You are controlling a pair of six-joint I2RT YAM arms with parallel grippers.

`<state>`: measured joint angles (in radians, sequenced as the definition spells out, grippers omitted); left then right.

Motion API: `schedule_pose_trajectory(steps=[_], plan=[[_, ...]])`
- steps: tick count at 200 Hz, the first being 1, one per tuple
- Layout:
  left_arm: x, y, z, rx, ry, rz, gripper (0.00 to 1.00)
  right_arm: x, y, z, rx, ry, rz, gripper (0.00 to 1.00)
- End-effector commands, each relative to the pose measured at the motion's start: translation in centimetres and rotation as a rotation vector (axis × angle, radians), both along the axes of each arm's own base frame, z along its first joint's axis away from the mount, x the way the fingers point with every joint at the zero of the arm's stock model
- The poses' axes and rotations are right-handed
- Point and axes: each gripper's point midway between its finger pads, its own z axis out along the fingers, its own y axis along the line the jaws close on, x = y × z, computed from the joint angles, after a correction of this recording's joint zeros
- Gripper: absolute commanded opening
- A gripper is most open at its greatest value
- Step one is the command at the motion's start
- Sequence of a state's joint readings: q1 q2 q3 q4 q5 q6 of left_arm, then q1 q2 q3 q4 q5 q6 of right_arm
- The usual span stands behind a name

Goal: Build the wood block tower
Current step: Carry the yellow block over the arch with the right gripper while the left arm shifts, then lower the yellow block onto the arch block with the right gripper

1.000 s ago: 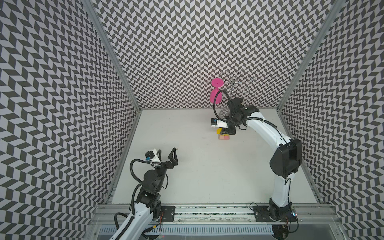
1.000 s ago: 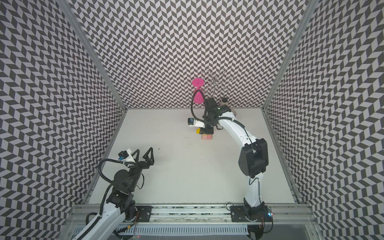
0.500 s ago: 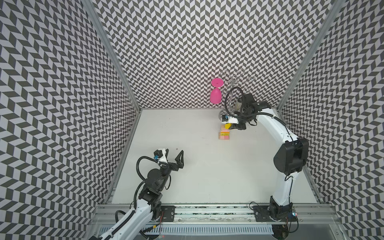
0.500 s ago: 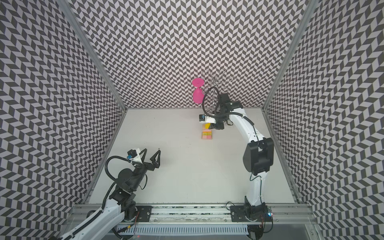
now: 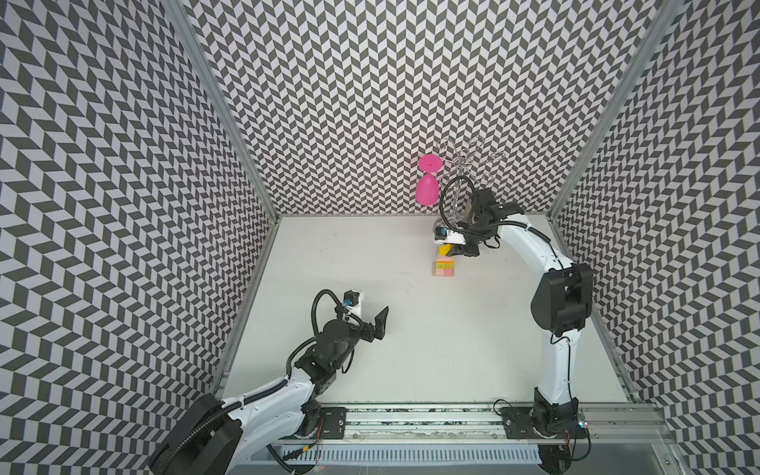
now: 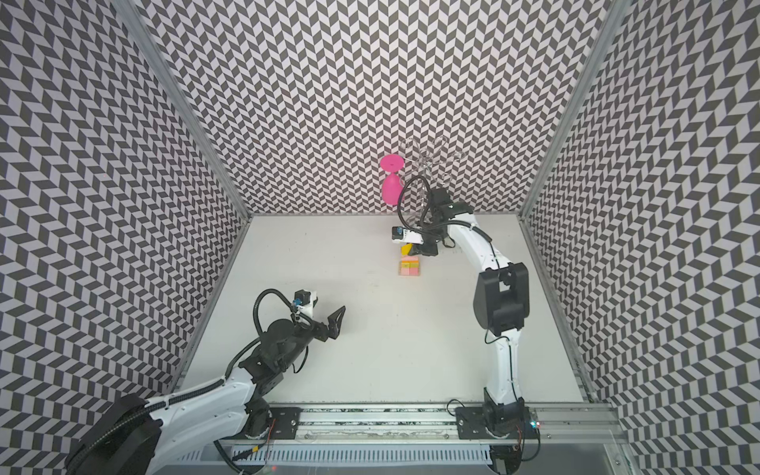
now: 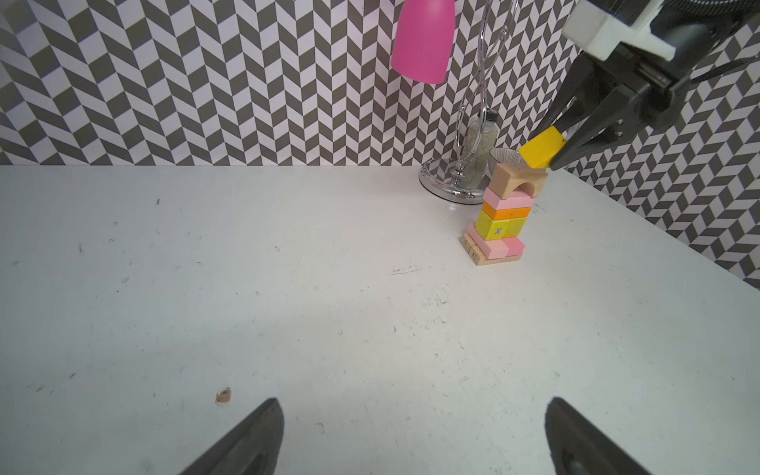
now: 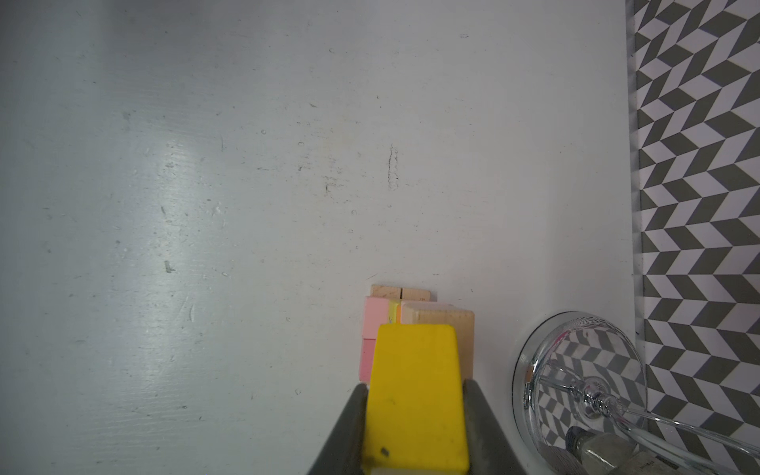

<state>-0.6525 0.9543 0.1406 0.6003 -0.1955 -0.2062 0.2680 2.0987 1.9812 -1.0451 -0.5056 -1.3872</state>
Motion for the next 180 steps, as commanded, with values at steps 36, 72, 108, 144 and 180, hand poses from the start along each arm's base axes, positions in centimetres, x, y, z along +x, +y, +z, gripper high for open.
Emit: schedule_pose_trajectory(steps=[36,72,108,144,180], plan=[[0.5,0.4,1.2,0.006,-0.042,0.035,0.99,1.1,1.3,1.4,0.066,-0.048,0.022,0.0],[0.6,0.4,1.1,0.008,-0.038,0.042,0.99,1.4,1.5,1.4,0.087,-0.046,0.021,0.0],[0.7,0.4,1.0,0.012,-0.036,0.047,0.99,1.8,1.4,1.1,0.087,-0.044,0.015,0.0],[0.8,0.4,0.9,0.016,-0.032,0.048,0.99,1.9,1.1,0.8,0.084,-0.039,0.016,0.0],[0.9,0.4,0.8,0.022,-0.027,0.053,0.99,2.0,0.8,0.2,0.078,-0.029,0.014,0.0]])
